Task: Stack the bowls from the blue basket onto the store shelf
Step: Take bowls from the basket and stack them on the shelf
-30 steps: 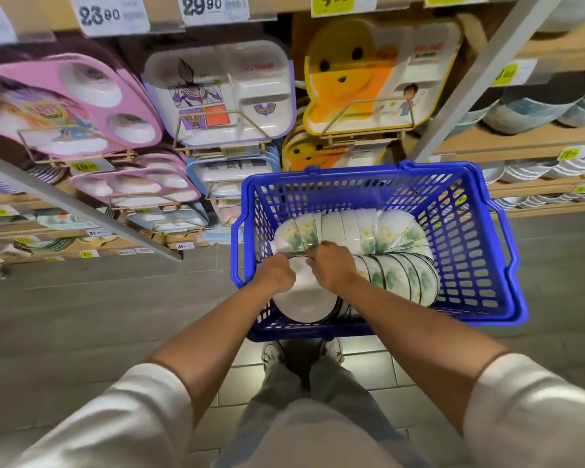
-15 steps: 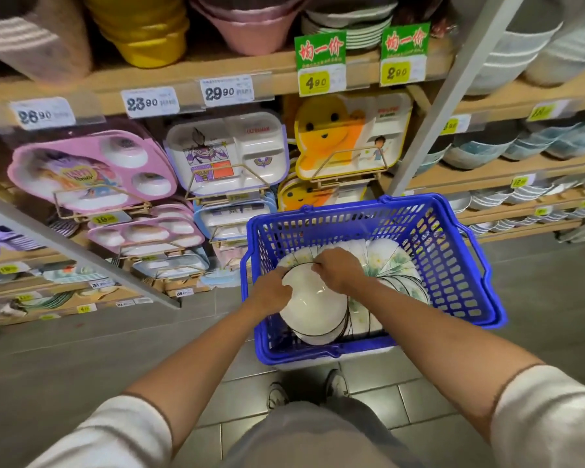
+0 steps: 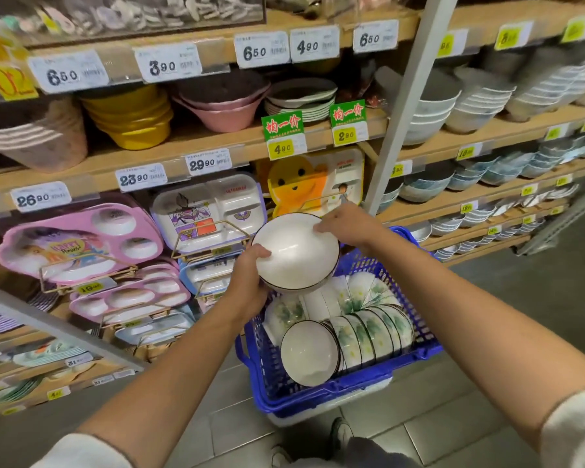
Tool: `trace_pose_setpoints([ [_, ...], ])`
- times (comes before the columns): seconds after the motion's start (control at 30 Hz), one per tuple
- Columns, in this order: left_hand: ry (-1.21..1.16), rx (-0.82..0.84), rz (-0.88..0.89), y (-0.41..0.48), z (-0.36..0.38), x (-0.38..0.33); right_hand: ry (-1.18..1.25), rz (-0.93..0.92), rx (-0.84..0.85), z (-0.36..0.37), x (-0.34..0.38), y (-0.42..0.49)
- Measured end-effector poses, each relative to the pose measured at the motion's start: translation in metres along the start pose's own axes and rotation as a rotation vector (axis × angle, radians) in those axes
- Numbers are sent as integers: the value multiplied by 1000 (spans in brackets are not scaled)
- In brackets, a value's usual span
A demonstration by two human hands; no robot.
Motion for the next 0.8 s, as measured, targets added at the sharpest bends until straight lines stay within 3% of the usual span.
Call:
trace_pose_setpoints([
  [0.33, 10, -12, 42, -26, 117, -106, 460, -77, -298, -123, 35, -43],
  [0.63, 38, 2, 113, -39, 276, -123, 887, -200, -252, -245, 16, -84],
  [0.8, 20, 56, 117, -35, 357, -125, 1003, -223, -228, -318, -1, -92],
])
Point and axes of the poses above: each hand's wrist, its own y-axis towards the middle knuckle, its own z-axis out of the palm, x = y × z, the point moved 8 cm from there along y, towards the middle knuckle, and after that the axes turned 13 degrees about y, right-handed, at the moved point
